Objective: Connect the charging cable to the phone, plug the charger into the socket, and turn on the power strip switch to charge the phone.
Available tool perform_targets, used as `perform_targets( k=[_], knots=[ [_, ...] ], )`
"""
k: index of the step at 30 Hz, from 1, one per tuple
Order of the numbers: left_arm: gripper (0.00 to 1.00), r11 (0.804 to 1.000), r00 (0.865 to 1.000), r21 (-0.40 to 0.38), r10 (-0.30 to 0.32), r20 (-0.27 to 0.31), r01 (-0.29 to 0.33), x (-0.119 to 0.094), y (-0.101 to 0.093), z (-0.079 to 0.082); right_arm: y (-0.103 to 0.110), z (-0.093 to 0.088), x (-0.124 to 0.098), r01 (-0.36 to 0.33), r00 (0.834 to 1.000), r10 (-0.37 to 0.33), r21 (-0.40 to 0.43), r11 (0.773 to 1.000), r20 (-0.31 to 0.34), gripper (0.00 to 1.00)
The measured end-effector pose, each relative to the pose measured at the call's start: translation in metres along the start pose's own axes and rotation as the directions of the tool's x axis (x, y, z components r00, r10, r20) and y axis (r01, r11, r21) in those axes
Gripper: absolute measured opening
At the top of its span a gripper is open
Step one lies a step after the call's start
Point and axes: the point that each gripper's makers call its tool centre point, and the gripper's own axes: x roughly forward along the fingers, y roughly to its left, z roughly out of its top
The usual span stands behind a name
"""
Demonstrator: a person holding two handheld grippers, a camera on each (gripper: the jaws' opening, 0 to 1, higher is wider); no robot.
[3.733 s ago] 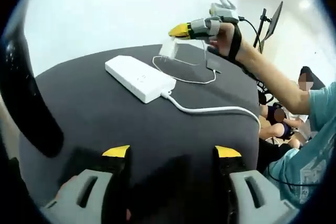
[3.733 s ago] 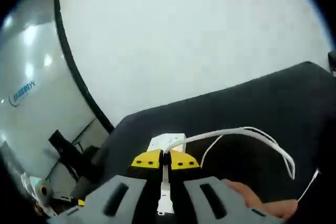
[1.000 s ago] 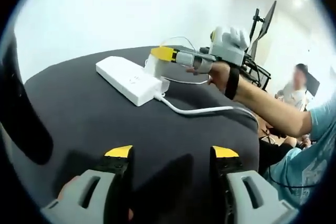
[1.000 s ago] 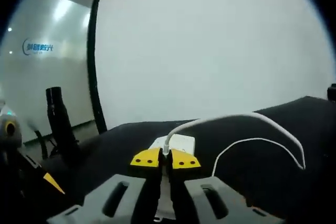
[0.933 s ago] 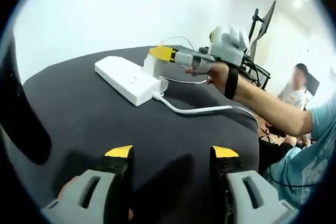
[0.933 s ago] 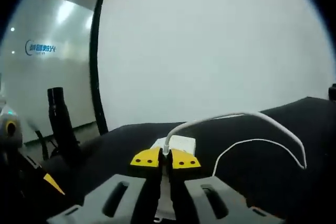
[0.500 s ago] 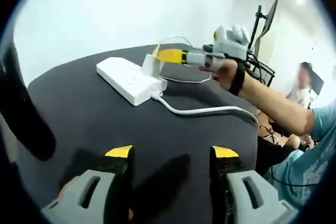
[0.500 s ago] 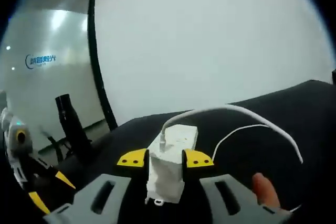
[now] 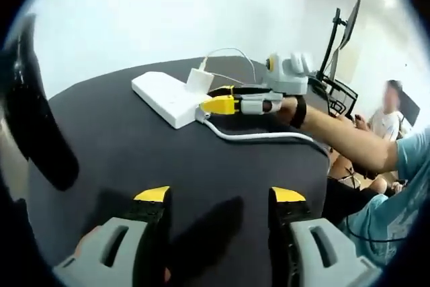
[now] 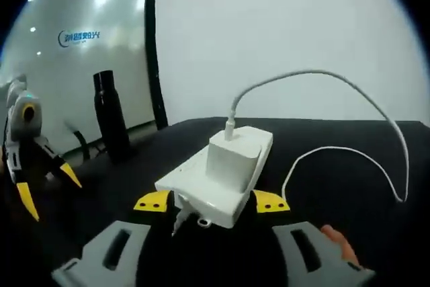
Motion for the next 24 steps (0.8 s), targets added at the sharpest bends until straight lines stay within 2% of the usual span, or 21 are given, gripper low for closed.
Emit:
perform_targets(
  k=[3,9,13,14,16,18,19,20,24],
  knots=[
    [0.54,1.000,1.000,-0.001,0.007,-0.005,-0.007,0.001,0.007,-0.002,0.001,-0.008,0.001,0.007,1.000,-0.007,-0.001,1.000,-0.019,0.39],
    [0.54,1.000,1.000,-0.021,0.005,-0.006,-0.005,0.008,0.010,-0.002,0.001,-0.008,-0.002,0.009,1.000,-0.008,0.017,1.000,-0.007,0.37],
    [0.54,1.000,1.000,-0.018,-0.002,-0.015,0.002,0.011,0.010,-0.002,0.001,-0.008,-0.006,-0.010,1.000,0.011,0.072,0.997,-0.011,0.34],
    [0.54,1.000,1.000,-0.017,-0.003,-0.016,0.003,0.012,0.010,-0.002,-0.007,-0.006,-0.001,-0.014,1.000,0.015,0.086,0.996,-0.014,0.34],
    [0.54,1.000,1.000,-0.017,-0.005,-0.017,0.004,0.012,0.008,-0.001,-0.008,-0.007,-0.002,-0.020,1.000,0.022,0.103,0.994,-0.019,0.32],
    [0.54,1.000,1.000,-0.014,-0.003,-0.017,0.003,0.012,0.007,0.000,-0.006,-0.007,-0.003,-0.024,0.999,0.026,0.103,0.994,-0.020,0.31],
    [0.54,1.000,1.000,-0.015,-0.005,-0.015,0.004,0.013,0.007,0.001,-0.015,-0.010,-0.004,0.023,0.999,-0.019,0.097,0.995,-0.037,0.27],
    [0.54,1.000,1.000,-0.016,-0.005,-0.015,0.005,0.013,0.008,0.001,-0.010,-0.009,-0.002,-0.015,1.000,0.018,0.113,0.993,-0.025,0.27],
    [0.54,1.000,1.000,-0.010,-0.002,-0.021,0.002,0.013,0.007,0.001,-0.008,-0.010,-0.002,-0.012,0.999,0.015,0.089,0.996,-0.031,0.26]
  ],
)
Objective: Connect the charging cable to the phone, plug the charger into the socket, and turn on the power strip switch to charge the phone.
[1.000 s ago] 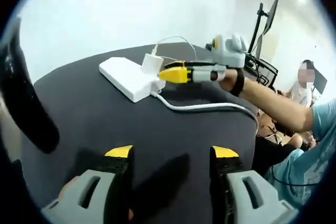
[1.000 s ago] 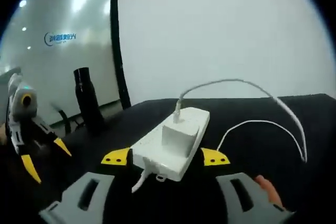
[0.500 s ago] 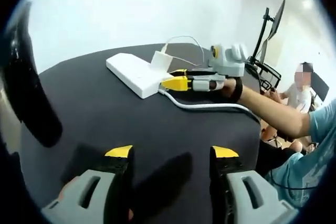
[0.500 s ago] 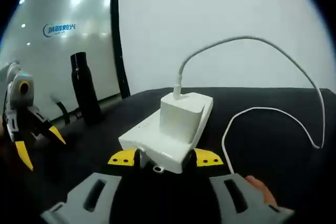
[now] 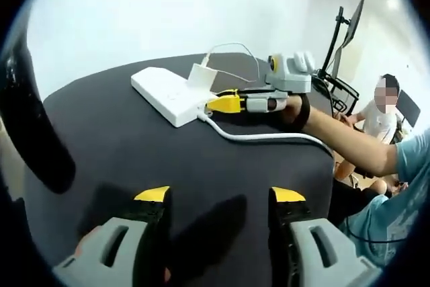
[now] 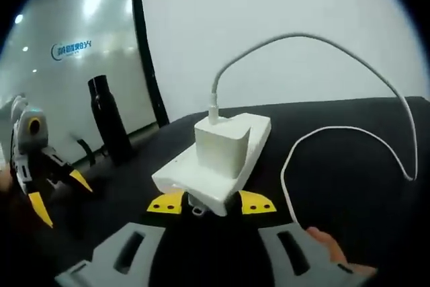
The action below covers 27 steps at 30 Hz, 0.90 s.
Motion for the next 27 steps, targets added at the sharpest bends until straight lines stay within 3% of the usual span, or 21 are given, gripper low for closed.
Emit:
perform_targets(
  k=[6,10,13,15,19,22,27],
  knots=[
    [0.54,1.000,1.000,-0.007,0.011,0.009,-0.011,-0.004,-0.002,0.004,0.002,0.001,-0.010,-0.002,1.000,0.002,-0.035,0.999,0.000,0.24],
    [0.54,1.000,1.000,0.008,0.020,0.010,-0.020,-0.005,-0.009,0.011,0.008,0.004,-0.038,-0.061,0.998,0.058,-0.083,0.995,-0.038,0.34],
    [0.54,0.999,1.000,0.030,0.024,-0.004,-0.024,-0.006,-0.016,0.015,0.018,0.009,-0.067,-0.120,0.991,0.113,-0.113,0.986,-0.070,0.37],
    [0.56,0.999,1.000,0.028,0.027,-0.010,-0.026,-0.008,-0.017,0.018,0.020,0.015,-0.084,-0.174,0.982,0.163,-0.116,0.978,-0.100,0.44],
    [0.59,0.999,0.999,0.023,0.031,-0.012,-0.031,-0.010,-0.023,0.022,0.012,0.033,-0.121,-0.215,0.973,0.197,-0.159,0.964,-0.120,0.63],
    [0.69,1.000,1.000,0.011,0.026,-0.010,-0.026,-0.008,-0.031,0.024,0.000,0.041,-0.147,-0.245,0.964,0.221,-0.167,0.955,-0.149,0.76],
    [0.86,0.999,0.999,0.006,0.039,-0.005,-0.039,0.001,-0.042,0.029,-0.020,0.051,-0.189,-0.229,0.969,0.206,-0.187,0.955,-0.133,0.85]
  ],
)
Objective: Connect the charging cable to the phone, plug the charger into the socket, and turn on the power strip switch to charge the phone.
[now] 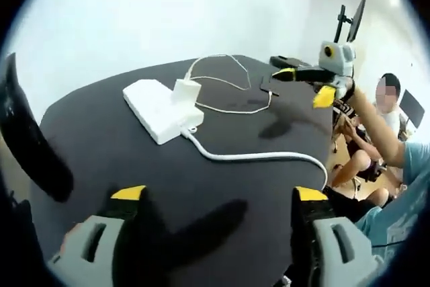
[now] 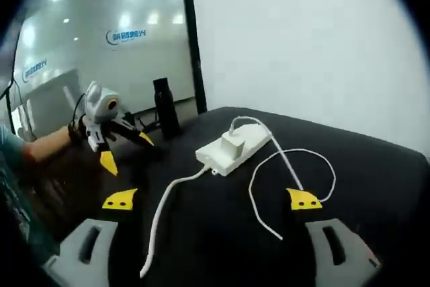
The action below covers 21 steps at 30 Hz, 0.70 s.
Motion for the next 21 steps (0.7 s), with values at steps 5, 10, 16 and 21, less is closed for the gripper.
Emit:
perform_targets(
  k=[5,10,16,21],
  knots=[
    [0.96,1.000,1.000,-0.005,0.011,0.002,-0.011,0.004,-0.010,0.012,-0.029,-0.016,-0.064,0.056,0.998,-0.057,-0.025,0.998,-0.041,0.93],
    [0.96,1.000,0.999,-0.015,0.027,0.016,-0.027,0.003,-0.019,0.020,-0.046,-0.032,-0.103,0.100,0.993,-0.100,-0.007,0.995,-0.061,0.93],
    [0.96,0.998,0.998,0.041,0.054,-0.025,-0.053,0.005,-0.029,0.011,-0.075,-0.049,-0.154,0.173,0.983,-0.172,0.019,0.985,-0.060,0.93],
    [0.96,0.997,0.998,0.046,0.067,-0.018,-0.066,0.006,-0.035,0.009,-0.095,-0.069,-0.187,0.223,0.971,-0.220,0.019,0.975,-0.096,0.93]
  ],
)
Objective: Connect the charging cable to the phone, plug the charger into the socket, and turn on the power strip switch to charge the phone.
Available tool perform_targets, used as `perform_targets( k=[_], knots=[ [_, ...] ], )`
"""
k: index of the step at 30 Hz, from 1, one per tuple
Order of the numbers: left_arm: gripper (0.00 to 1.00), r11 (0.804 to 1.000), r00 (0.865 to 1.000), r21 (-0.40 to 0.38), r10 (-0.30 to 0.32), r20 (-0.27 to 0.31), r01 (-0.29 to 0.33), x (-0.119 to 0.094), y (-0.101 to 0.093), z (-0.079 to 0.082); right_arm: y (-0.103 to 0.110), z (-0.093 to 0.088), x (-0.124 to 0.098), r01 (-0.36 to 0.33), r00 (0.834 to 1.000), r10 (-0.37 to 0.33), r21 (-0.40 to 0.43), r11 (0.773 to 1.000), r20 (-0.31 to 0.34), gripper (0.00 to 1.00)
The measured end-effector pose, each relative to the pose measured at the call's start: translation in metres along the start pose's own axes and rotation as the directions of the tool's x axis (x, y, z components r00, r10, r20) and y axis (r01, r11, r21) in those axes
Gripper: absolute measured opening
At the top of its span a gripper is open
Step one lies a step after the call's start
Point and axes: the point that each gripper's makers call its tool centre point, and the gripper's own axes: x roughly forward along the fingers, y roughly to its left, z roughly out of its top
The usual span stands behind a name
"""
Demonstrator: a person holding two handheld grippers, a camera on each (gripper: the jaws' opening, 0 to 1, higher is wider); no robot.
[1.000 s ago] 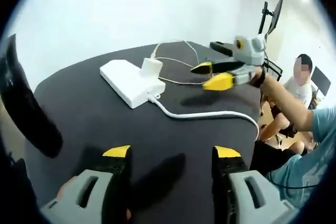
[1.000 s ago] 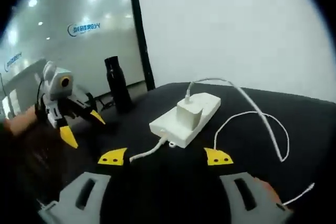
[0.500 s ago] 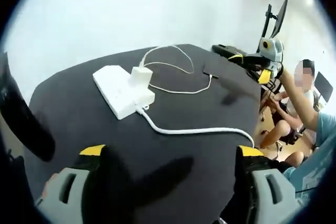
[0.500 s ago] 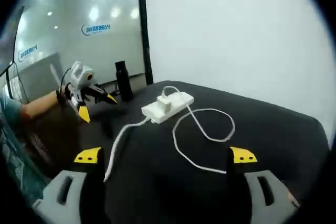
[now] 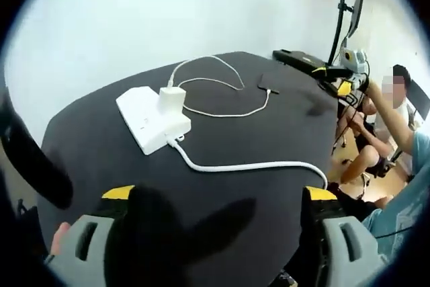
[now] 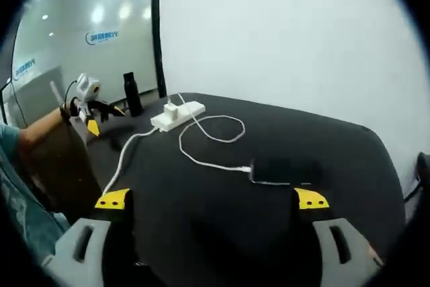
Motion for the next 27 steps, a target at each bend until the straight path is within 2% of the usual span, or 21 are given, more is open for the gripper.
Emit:
perform_targets(
  k=[6,9,12,17,22,27],
  knots=[
    [0.96,1.000,1.000,-0.005,0.011,0.019,-0.011,-0.001,-0.006,-0.006,-0.020,-0.017,-0.026,0.040,0.999,-0.040,0.003,0.999,-0.020,0.93],
    [0.96,1.000,0.999,-0.007,-0.002,0.051,0.003,-0.004,-0.011,-0.005,-0.029,-0.020,-0.033,0.055,0.998,-0.055,0.001,0.998,-0.021,0.93],
    [0.96,1.000,0.998,0.009,-0.005,0.070,0.004,-0.010,-0.019,-0.006,-0.032,-0.024,-0.037,0.062,0.998,-0.062,0.000,0.998,-0.027,0.91],
    [0.96,0.998,0.997,0.058,0.018,0.079,-0.023,-0.017,-0.019,-0.010,-0.038,-0.032,-0.043,0.078,0.996,-0.078,-0.008,0.997,-0.040,0.90],
    [0.96,0.999,0.995,0.044,-0.012,0.101,0.007,-0.020,-0.018,-0.008,-0.042,-0.032,-0.045,0.087,0.995,-0.088,-0.015,0.996,-0.047,0.89],
    [0.96,0.999,0.993,0.035,-0.012,0.117,0.008,-0.022,-0.011,-0.002,-0.045,-0.033,-0.047,0.096,0.994,-0.097,-0.022,0.995,-0.050,0.89]
  ],
)
